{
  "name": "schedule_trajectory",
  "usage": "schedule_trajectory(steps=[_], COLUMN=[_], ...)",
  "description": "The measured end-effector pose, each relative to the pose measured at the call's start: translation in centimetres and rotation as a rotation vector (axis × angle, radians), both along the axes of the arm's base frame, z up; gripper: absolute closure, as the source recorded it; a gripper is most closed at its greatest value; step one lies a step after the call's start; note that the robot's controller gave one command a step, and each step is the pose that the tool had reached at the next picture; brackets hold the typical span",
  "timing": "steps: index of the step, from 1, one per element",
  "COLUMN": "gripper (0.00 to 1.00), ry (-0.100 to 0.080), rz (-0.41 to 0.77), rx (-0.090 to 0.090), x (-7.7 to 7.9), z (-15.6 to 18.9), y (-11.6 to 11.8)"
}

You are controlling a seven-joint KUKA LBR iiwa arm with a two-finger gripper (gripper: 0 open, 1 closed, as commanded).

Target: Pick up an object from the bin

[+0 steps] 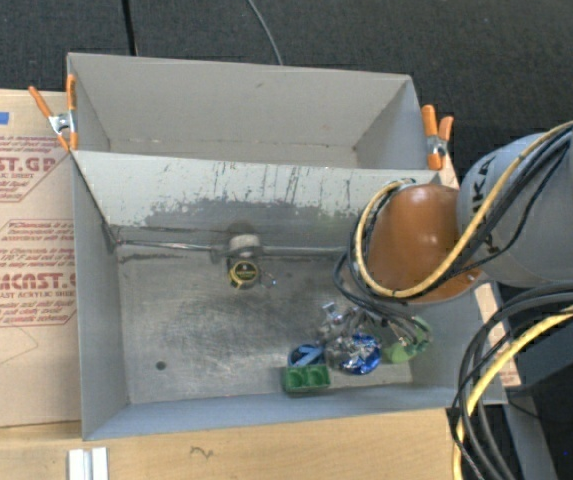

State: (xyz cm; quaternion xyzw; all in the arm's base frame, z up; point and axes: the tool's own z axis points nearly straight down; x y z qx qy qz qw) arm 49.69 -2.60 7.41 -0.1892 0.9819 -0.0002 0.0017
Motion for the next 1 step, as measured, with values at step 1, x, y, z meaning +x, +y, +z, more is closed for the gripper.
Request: schedule_trajectory(steps=[1], gripper=[1.00], ry=[-0.006], rz=[0.000], rx=[0.000], x=[0.22], z=[11.91], y=[0.05])
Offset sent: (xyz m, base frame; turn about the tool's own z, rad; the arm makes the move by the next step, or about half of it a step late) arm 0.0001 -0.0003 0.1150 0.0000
